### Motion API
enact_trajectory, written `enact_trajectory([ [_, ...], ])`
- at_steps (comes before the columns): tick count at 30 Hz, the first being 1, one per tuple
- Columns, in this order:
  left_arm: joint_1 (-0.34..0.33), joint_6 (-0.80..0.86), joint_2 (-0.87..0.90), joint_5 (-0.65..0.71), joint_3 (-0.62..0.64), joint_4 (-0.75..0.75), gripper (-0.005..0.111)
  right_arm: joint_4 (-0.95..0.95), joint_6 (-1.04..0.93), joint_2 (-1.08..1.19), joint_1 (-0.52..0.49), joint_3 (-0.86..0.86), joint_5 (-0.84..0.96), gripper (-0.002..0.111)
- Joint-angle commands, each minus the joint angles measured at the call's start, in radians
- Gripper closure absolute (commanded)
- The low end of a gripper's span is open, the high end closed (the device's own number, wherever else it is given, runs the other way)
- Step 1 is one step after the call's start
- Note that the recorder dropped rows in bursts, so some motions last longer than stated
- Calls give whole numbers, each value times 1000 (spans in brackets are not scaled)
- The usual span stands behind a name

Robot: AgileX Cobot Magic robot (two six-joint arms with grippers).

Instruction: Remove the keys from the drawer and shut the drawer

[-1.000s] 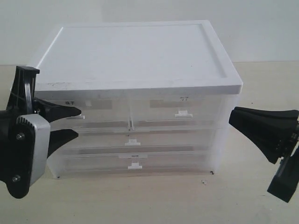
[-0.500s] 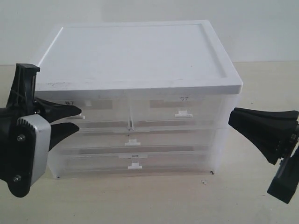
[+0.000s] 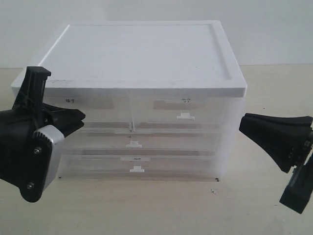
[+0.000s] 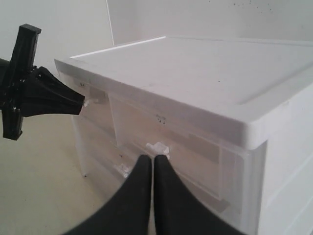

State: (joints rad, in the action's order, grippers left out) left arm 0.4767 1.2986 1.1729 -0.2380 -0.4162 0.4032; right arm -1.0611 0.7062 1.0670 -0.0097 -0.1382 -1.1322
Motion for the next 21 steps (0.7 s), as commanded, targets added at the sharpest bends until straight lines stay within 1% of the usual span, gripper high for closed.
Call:
enact_trajectory([
  [1, 23, 8, -44, 45, 3, -47, 102, -5, -6, 1, 4, -4, -2, 108],
  [2, 45, 8, -75, 105, 3, -74, 102, -5, -6, 1, 4, -4, -2, 108],
  [5, 68, 8, -122, 238, 3, -83, 102, -5, -6, 1, 4, -4, -2, 108],
  [7, 83, 5, -148, 279, 3, -83, 102, -5, -6, 1, 4, -4, -2, 108],
  [8, 87, -7, -157, 284, 3, -83, 102, -5, -6, 1, 4, -4, -2, 108],
  [9, 92, -76, -164, 266, 3, -101, 102, -5, -6, 1, 4, -4, -2, 108],
  [12, 92, -246, -166, 154, 1, -166, 102, -5, -6, 1, 4, -4, -2, 108],
  [14, 94, -253, -166, 145, -10, -176, 102, -5, -6, 1, 4, -4, -2, 108],
  [18, 106, -224, -134, 204, -14, -176, 102, -5, -6, 1, 4, -4, -2, 108],
  [21, 106, -222, -87, 166, -20, -176, 102, -5, -6, 1, 4, -4, -2, 108],
])
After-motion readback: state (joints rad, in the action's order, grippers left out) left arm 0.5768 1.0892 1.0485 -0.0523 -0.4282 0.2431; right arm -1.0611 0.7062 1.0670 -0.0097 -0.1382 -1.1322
